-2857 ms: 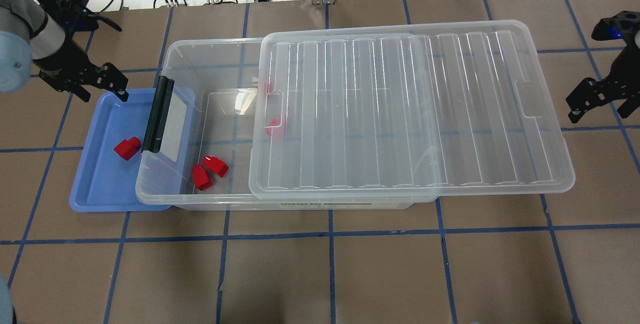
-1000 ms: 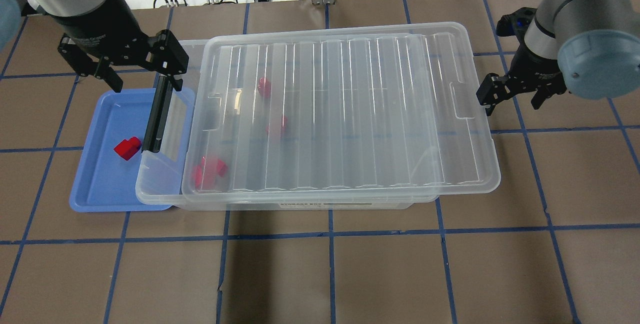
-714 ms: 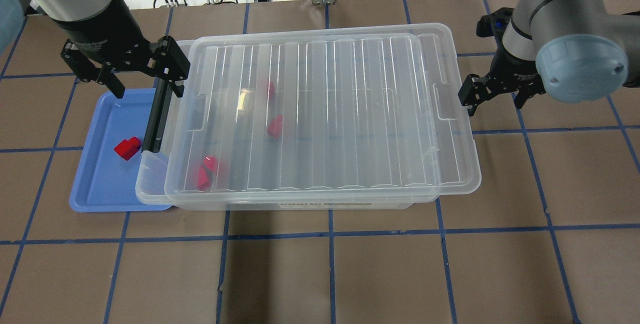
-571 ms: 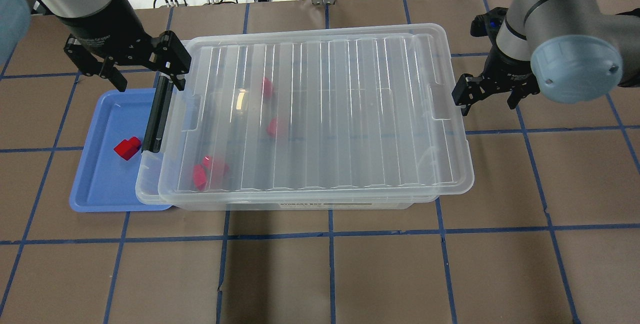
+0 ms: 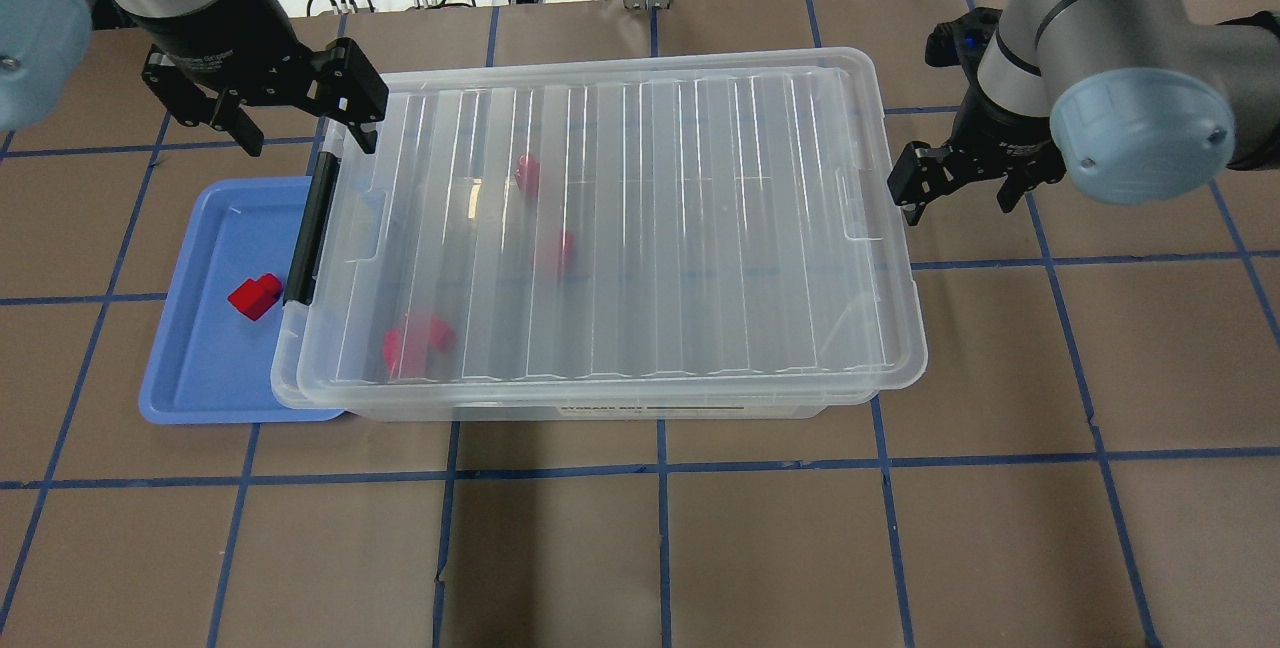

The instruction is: Place red block in blue tray from box

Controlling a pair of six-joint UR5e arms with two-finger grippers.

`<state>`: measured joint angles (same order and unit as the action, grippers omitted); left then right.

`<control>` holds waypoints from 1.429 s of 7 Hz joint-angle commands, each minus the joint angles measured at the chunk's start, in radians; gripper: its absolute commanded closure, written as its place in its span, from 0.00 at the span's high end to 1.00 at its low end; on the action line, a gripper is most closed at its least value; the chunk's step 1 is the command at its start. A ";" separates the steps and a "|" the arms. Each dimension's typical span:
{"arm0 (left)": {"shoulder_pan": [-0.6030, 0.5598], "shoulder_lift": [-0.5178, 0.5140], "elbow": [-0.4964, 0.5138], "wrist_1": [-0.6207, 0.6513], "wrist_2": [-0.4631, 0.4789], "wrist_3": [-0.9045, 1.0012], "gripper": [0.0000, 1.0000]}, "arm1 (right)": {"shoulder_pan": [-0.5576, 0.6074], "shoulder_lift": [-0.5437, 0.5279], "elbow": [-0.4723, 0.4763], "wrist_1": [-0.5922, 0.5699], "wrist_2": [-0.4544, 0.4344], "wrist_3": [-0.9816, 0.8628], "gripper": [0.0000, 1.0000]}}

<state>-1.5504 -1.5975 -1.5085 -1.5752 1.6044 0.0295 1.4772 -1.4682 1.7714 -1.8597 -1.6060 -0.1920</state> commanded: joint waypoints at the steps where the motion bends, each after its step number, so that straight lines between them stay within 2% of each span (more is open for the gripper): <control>1: 0.000 -0.010 -0.002 0.001 0.000 0.001 1.00 | 0.000 -0.085 -0.042 0.011 -0.002 0.009 1.00; 3: -0.002 -0.010 0.017 0.003 0.002 0.000 1.00 | 0.055 -0.106 -0.162 0.159 0.009 0.060 1.00; 4: 0.000 -0.013 0.021 0.001 -0.001 0.003 1.00 | 0.096 -0.071 -0.252 0.247 0.011 0.121 1.00; 6: -0.002 -0.016 0.027 0.000 0.000 0.004 1.00 | 0.130 0.049 -0.431 0.348 0.050 0.189 1.00; 7: -0.002 -0.019 0.030 0.001 0.000 0.003 1.00 | 0.129 0.069 -0.452 0.382 0.040 0.189 1.00; 10: -0.005 -0.025 0.030 0.001 0.000 0.001 1.00 | 0.127 0.055 -0.422 0.364 0.041 0.190 1.00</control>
<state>-1.5539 -1.6221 -1.4776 -1.5739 1.6049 0.0319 1.6044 -1.4126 1.3426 -1.4938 -1.5644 -0.0024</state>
